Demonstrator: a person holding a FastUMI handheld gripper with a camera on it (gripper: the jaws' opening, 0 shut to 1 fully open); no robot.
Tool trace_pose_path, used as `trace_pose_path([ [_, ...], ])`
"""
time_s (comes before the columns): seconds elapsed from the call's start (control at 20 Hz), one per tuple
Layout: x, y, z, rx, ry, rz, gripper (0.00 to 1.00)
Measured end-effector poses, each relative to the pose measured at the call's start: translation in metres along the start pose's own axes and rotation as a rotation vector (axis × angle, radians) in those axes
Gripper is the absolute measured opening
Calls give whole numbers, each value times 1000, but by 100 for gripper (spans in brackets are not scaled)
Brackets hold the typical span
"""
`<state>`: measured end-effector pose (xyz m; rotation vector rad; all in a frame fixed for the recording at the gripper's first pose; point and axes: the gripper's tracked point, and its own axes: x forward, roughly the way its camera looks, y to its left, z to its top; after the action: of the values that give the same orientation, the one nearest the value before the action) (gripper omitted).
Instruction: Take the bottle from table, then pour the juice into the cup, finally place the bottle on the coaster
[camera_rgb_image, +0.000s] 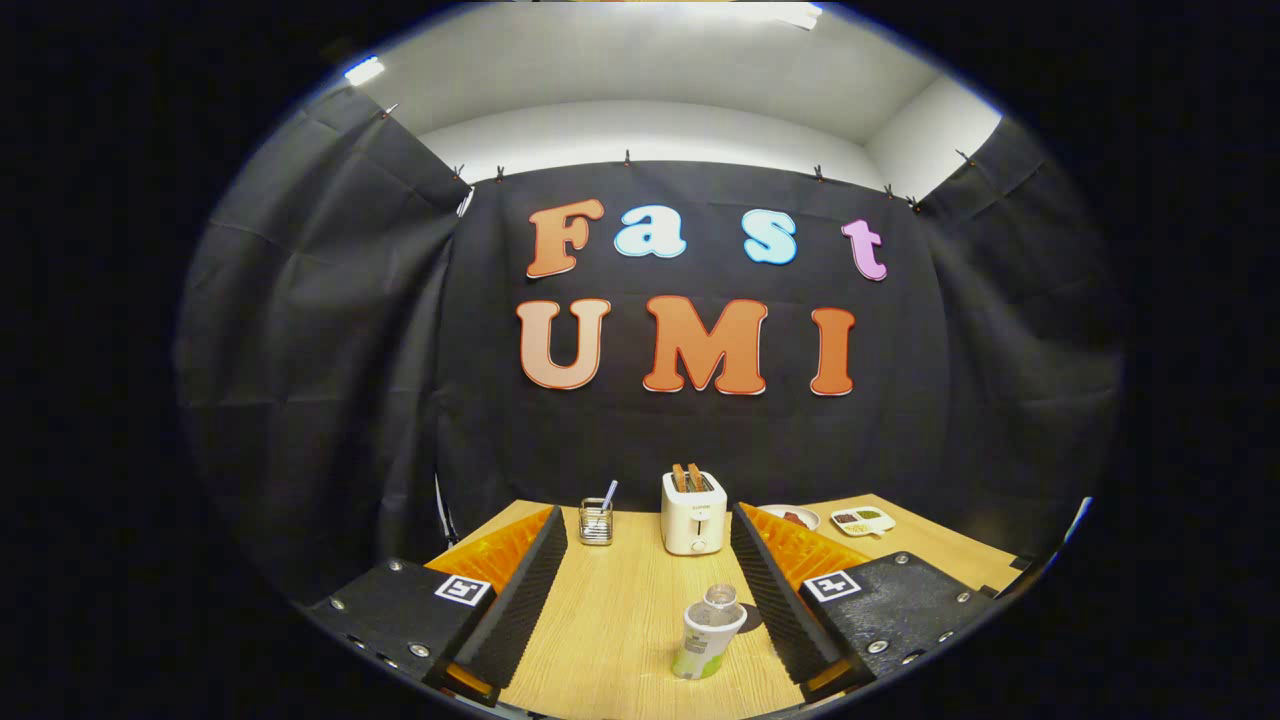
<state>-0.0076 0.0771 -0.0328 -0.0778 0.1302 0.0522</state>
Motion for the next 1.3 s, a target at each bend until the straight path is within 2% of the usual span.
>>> trace_pose_path([
  [0.4,-11,-18,8,22,-35,-10,98],
  [0.9,-5,5,3,57,-49,30,98],
  [1.3,12,-28,-20,72,1,-38,98],
])
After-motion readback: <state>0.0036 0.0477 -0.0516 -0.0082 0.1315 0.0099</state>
